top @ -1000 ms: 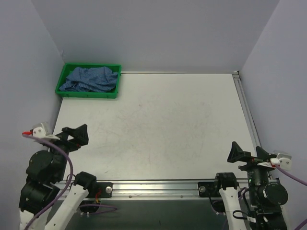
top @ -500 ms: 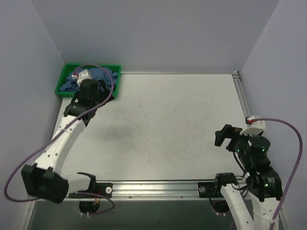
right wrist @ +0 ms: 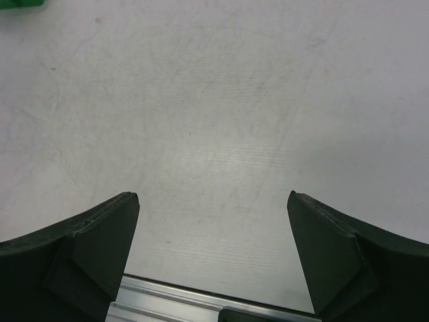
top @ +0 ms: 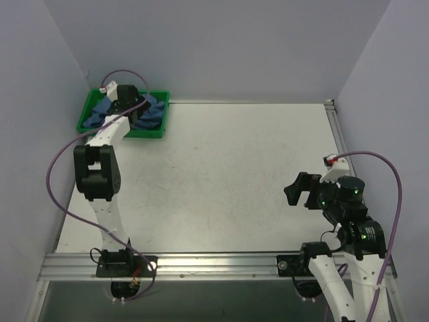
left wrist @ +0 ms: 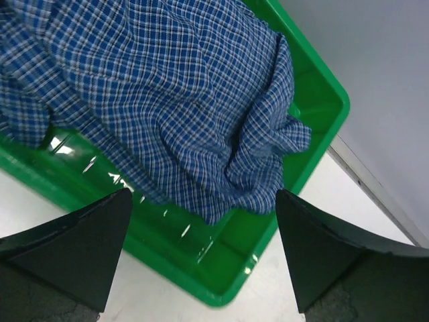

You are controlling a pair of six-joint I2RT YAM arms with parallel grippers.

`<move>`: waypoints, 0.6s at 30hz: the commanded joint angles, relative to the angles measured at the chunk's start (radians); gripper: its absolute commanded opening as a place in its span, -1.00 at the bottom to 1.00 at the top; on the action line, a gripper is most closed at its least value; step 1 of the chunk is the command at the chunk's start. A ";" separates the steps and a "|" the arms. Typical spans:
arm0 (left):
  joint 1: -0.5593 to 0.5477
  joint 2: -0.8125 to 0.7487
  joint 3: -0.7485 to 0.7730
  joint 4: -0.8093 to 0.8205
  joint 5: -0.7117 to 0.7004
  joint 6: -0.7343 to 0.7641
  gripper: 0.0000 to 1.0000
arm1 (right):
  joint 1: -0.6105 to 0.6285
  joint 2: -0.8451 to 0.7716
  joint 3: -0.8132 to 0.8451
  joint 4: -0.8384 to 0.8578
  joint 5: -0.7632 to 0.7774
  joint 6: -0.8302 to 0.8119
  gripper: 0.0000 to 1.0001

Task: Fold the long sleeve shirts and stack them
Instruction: Grab the shirt from the pile

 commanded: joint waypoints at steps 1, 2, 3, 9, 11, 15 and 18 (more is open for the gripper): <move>0.026 0.128 0.110 0.119 -0.009 -0.057 0.95 | 0.009 -0.001 -0.027 0.044 -0.112 -0.028 1.00; 0.026 0.154 0.122 0.133 -0.015 -0.073 0.95 | 0.009 -0.005 -0.033 0.055 -0.119 -0.029 1.00; 0.026 0.180 0.139 0.142 -0.030 -0.079 0.95 | 0.009 -0.007 -0.040 0.063 -0.131 -0.028 1.00; 0.026 0.406 0.376 0.080 -0.024 -0.076 0.95 | 0.011 -0.010 -0.079 0.094 -0.168 -0.031 1.00; 0.026 0.470 0.436 0.055 -0.022 -0.065 0.79 | 0.011 -0.010 -0.088 0.101 -0.175 -0.032 1.00; 0.072 0.551 0.536 0.105 0.060 -0.077 0.43 | 0.012 -0.013 -0.082 0.101 -0.178 -0.031 1.00; 0.101 0.608 0.593 0.142 0.152 -0.108 -0.15 | 0.012 -0.020 -0.076 0.101 -0.175 -0.032 0.99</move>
